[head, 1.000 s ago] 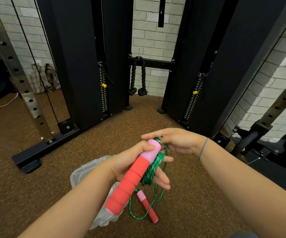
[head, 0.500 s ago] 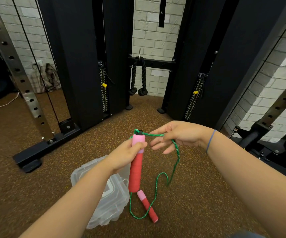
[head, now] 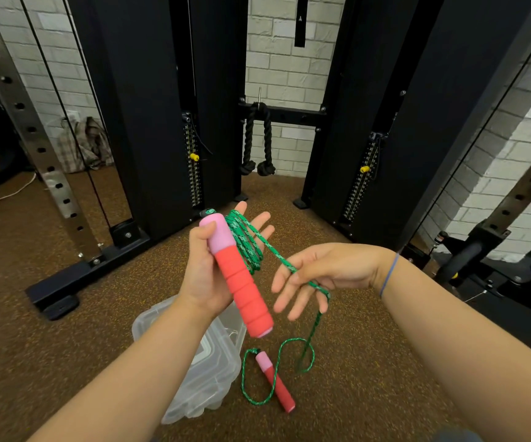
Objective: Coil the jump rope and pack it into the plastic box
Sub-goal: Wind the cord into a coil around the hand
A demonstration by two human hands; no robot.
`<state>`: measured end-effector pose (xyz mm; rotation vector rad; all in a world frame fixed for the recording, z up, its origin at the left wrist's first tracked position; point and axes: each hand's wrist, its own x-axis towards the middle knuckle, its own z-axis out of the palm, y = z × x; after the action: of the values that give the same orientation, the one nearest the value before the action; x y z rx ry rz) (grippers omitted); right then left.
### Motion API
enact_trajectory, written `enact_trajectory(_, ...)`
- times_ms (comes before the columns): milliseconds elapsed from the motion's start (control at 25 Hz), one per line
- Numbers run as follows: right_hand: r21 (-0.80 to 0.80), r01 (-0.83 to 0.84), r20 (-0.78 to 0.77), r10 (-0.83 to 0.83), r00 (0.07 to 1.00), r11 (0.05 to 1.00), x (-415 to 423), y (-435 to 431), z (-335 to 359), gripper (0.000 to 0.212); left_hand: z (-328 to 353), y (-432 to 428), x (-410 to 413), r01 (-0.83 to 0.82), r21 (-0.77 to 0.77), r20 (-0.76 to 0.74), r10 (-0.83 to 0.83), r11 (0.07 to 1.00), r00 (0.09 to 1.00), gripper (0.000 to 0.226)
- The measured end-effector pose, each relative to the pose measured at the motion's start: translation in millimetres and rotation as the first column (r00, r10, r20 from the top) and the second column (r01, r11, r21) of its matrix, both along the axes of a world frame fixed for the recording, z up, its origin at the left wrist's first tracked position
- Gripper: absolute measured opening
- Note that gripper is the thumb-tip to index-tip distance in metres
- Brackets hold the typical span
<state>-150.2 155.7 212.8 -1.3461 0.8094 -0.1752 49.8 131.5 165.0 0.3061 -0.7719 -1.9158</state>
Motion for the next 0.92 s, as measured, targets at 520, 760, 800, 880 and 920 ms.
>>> enact_trajectory(520, 0.123, -0.273, 0.024, 0.272, 0.962, 0.954, 14.9, 6.2, -64.3, 0.035, 12.5, 7.8, -2.7, 0.322, 0.005, -0.068, -0.321, 0.947, 0.945, 0.077)
enact_trajectory(760, 0.144, -0.087, -0.024, 0.091, 0.996, 0.986, 1.4, 0.4, -69.6, 0.032, 4.9, 10.6, -7.7, 0.485, 0.014, 0.017, -0.486, 0.874, 0.874, 0.079)
enact_trajectory(800, 0.134, -0.056, -0.036, 0.061, 0.997, 0.989, -2.1, -1.2, -66.1, 0.031, 4.7, 10.7, -8.3, 0.527, 0.013, -0.001, -0.528, 0.849, 0.85, 0.077)
enact_trajectory(880, 0.117, 0.005, -0.053, 0.001, 0.999, 0.993, -7.6, -3.1, -56.4, 0.028, 4.2, 11.3, -9.2, 0.597, -0.003, 0.003, -0.597, 0.802, 0.802, 0.073)
enact_trajectory(920, 0.104, 0.045, -0.061, -0.039, 0.997, 0.994, -9.3, -3.4, -50.6, 0.028, 4.0, 12.7, -11.0, 0.608, -0.019, 0.052, -0.607, 0.793, 0.793, 0.072)
